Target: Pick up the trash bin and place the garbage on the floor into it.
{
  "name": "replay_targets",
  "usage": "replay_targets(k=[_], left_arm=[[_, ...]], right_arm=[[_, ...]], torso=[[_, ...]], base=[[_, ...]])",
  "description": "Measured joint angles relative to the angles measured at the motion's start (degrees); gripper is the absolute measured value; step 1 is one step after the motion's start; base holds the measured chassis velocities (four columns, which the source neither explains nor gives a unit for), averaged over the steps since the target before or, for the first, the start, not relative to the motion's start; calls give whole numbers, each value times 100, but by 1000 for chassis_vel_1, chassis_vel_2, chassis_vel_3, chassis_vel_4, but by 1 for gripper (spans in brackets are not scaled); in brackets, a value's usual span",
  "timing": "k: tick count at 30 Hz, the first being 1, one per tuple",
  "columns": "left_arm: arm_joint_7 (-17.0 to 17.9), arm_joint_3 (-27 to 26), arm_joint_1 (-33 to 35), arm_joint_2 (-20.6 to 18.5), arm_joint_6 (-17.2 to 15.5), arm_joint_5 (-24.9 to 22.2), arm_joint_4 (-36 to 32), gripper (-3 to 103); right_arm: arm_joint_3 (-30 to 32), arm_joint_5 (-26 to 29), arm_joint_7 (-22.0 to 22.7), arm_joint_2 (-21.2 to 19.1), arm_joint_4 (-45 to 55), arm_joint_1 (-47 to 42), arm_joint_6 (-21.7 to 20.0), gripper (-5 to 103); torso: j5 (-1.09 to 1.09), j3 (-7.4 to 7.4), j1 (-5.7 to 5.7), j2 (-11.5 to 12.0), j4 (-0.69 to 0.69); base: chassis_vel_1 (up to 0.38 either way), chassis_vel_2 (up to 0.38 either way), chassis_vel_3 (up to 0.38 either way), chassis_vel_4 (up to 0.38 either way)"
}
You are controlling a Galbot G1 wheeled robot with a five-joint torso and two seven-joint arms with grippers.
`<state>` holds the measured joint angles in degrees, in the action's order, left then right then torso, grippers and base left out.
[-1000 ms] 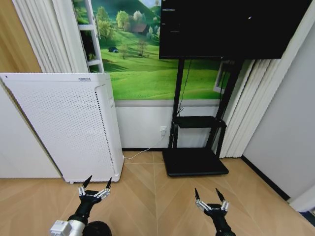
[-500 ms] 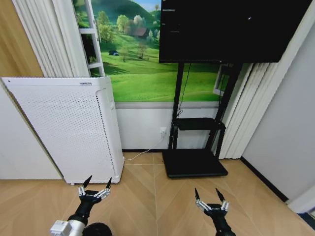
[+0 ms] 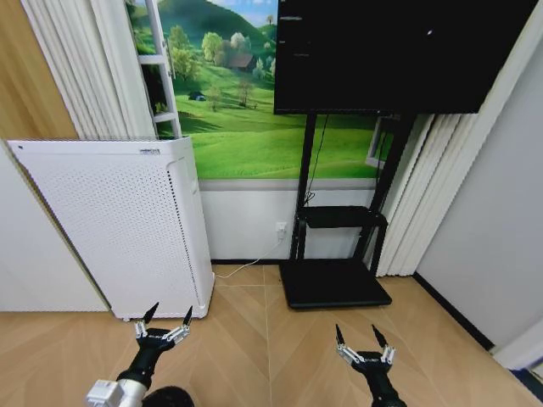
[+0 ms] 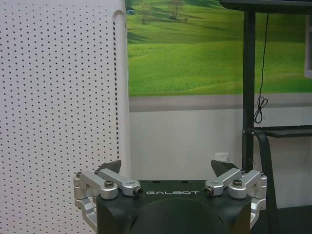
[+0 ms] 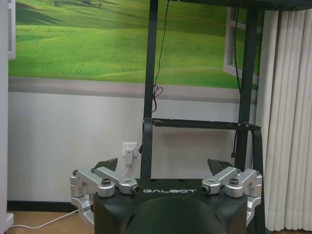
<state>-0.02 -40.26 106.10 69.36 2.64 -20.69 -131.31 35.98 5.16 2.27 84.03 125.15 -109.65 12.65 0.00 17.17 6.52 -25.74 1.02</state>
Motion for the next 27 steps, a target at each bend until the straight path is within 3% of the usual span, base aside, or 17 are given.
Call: replay_targets(k=[27], left_arm=[[0,0,0,0,0,0,0,100]], right_arm=[[0,0,0,0,0,0,0,100]], torso=[[0,398,256,-653,0]], base=[[0,0,0,0]])
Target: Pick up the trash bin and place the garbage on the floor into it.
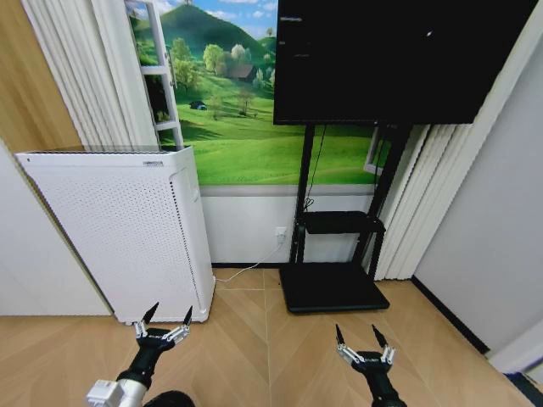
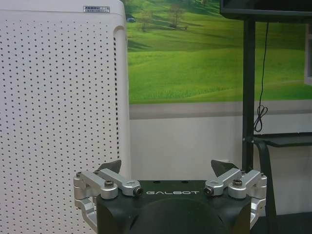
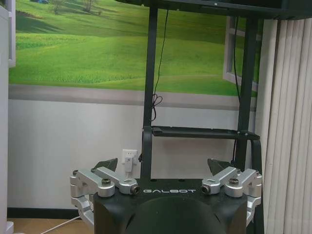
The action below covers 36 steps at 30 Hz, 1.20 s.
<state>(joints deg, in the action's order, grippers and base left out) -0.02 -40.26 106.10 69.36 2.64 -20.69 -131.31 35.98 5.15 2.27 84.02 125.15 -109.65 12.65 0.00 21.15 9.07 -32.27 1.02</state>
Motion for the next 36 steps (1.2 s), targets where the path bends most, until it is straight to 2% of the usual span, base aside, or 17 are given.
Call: replay_targets(k=[36], left_arm=[[0,0,0,0,0,0,0,100]], right_arm=[[0,0,0,0,0,0,0,100]], torso=[[0,523,358,-880,0]], base=[[0,0,0,0]])
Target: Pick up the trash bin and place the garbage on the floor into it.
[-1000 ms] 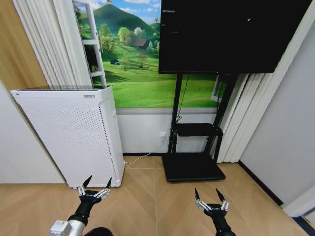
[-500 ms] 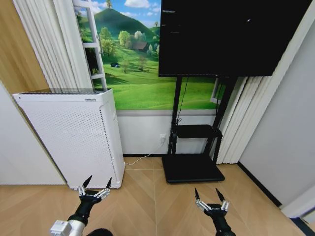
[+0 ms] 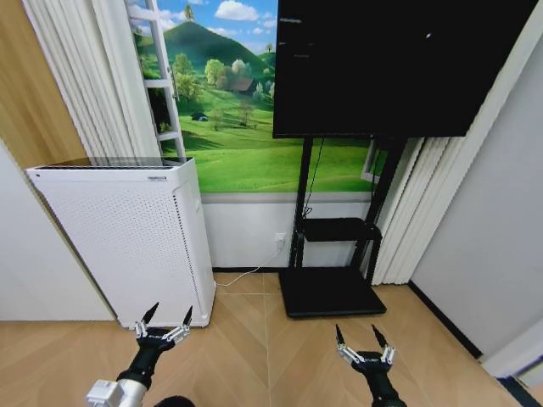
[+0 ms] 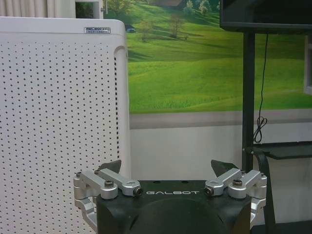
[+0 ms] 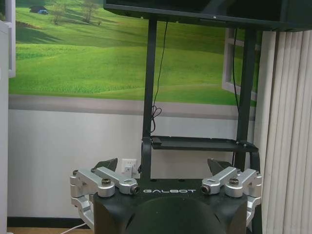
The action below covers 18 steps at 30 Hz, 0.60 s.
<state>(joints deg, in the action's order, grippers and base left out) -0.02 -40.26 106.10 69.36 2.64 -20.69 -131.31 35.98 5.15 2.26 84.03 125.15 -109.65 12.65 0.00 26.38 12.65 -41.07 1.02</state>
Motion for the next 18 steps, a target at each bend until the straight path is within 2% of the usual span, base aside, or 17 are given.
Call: replay_targets(k=[18], left_arm=[[0,0,0,0,0,0,0,100]], right_arm=[[0,0,0,0,0,0,0,100]], torso=[[0,252,188,-442,0]], base=[[0,0,0,0]])
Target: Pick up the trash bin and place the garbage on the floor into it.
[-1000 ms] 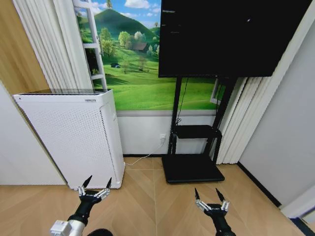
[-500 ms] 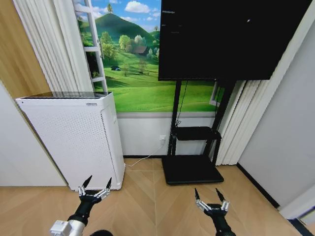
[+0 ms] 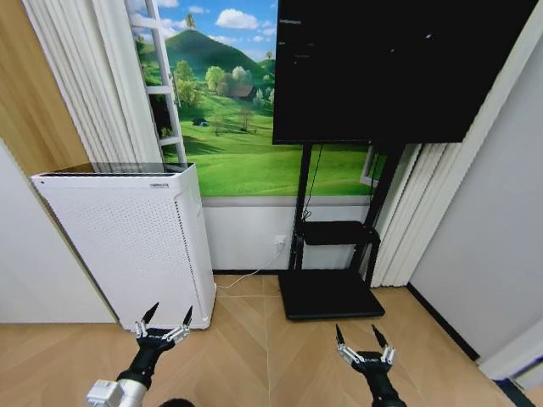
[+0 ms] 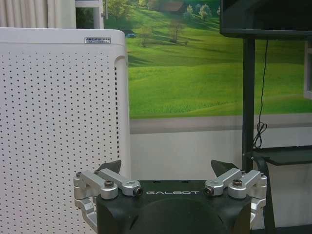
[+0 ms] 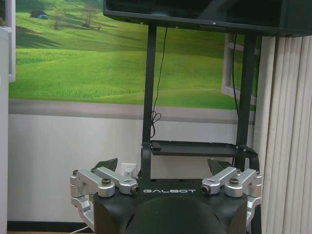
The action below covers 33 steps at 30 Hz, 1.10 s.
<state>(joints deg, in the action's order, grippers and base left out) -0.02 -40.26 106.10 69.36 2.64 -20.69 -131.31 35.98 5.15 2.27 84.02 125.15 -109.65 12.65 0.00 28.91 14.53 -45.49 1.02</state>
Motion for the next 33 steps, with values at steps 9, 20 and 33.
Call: replay_targets(k=[9,20,33], left_arm=[[0,0,0,0,0,0,0,100],[0,0,0,0,0,0,0,100],[0,0,0,0,0,0,0,100]], right_arm=[[0,0,0,0,0,0,0,100],[0,0,0,0,0,0,0,100],[0,0,0,0,0,0,0,100]], torso=[[0,132,101,-233,0],[0,252,199,-452,0],[0,246,199,-442,0]], base=[[0,0,0,0],[0,0,0,0],[0,0,0,0]])
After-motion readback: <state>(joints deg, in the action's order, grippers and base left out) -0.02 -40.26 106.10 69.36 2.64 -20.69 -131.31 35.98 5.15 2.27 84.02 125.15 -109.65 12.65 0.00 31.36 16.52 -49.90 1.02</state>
